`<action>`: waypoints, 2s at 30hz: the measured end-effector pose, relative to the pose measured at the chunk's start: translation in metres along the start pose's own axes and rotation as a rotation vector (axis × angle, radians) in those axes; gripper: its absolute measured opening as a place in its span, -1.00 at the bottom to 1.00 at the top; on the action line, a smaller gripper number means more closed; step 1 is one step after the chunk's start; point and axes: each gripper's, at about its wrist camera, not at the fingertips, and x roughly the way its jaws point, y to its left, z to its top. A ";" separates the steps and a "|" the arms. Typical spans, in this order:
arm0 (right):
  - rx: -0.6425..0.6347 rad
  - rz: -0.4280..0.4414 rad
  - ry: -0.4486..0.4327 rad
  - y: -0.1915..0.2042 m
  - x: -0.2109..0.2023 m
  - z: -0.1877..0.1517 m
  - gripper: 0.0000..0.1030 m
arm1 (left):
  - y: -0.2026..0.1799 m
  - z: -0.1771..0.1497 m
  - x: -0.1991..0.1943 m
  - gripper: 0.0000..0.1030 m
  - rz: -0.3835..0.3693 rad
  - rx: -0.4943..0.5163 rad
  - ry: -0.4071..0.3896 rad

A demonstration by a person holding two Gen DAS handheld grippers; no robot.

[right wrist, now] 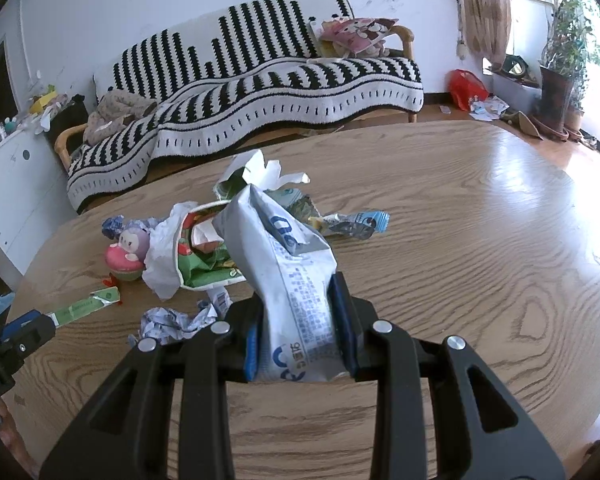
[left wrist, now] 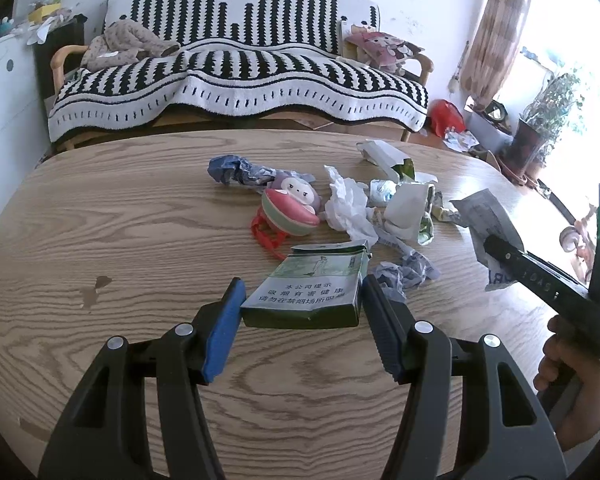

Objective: Collect trash
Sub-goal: 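Carry the white bag and green pack with both grippers toward the bin, then open both grippers to drop the white bag and green pack into the bin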

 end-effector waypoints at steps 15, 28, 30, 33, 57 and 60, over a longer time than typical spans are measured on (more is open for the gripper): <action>0.132 0.117 -0.059 -0.015 -0.022 0.009 -0.39 | -0.013 0.014 -0.037 0.14 -0.032 -0.007 -0.094; 0.257 -0.073 -0.160 -0.191 -0.229 -0.098 -0.39 | -0.237 -0.074 -0.089 0.14 -0.422 0.254 0.066; 0.316 -0.105 -0.093 -0.227 -0.236 -0.129 -0.39 | -0.271 -0.102 -0.078 0.14 -0.452 0.312 0.146; 0.392 -0.142 0.035 -0.268 -0.230 -0.182 -0.39 | -0.311 -0.147 -0.053 0.14 -0.479 0.380 0.282; 0.596 -0.163 0.031 -0.333 -0.232 -0.227 0.87 | -0.335 -0.182 -0.011 0.89 -0.430 0.493 0.397; 0.488 -0.190 -0.015 -0.314 -0.227 -0.210 0.87 | -0.304 -0.147 -0.027 0.89 -0.375 0.410 0.290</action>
